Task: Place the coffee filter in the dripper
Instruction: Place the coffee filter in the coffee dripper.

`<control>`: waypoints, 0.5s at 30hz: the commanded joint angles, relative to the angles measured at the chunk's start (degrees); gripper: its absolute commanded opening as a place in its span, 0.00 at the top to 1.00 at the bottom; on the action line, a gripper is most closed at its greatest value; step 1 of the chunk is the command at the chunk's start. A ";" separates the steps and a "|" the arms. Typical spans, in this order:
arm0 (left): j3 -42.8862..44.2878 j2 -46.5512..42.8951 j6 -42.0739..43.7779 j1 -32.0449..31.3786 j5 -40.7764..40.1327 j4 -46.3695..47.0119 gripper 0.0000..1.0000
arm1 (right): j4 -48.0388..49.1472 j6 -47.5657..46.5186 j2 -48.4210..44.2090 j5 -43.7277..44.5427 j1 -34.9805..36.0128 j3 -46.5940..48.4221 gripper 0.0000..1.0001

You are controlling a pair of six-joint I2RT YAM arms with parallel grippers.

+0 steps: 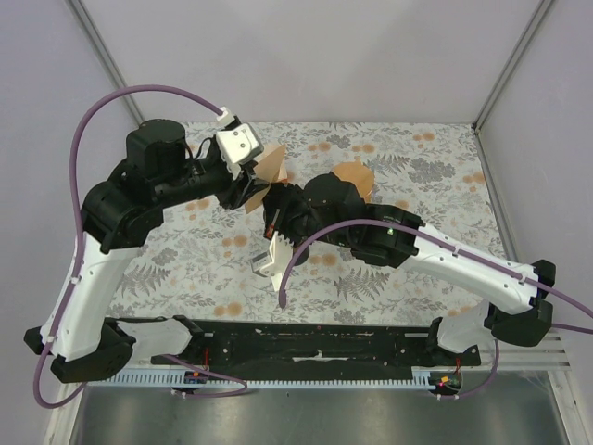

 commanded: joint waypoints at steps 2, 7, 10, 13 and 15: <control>1.41 0.31 -1.97 -0.44 0.03 0.10 0.45 | 1.11 -2.04 0.07 2.18 0.48 0.35 1.00; 2.20 0.57 -2.77 -0.44 1.79 -1.13 0.42 | 1.20 -2.22 0.69 2.98 0.48 0.62 1.00; 5.45 1.10 -3.56 -0.44 6.27 -2.97 0.38 | 1.55 -2.05 0.86 3.33 0.22 0.44 1.00; 6.60 1.28 -1.89 -0.44 6.46 -4.47 0.37 | 1.82 -2.05 0.95 4.03 0.13 0.18 1.00; 5.64 1.10 -1.19 -0.44 6.02 -4.82 0.37 | 1.99 -1.96 0.95 4.21 0.13 0.26 1.00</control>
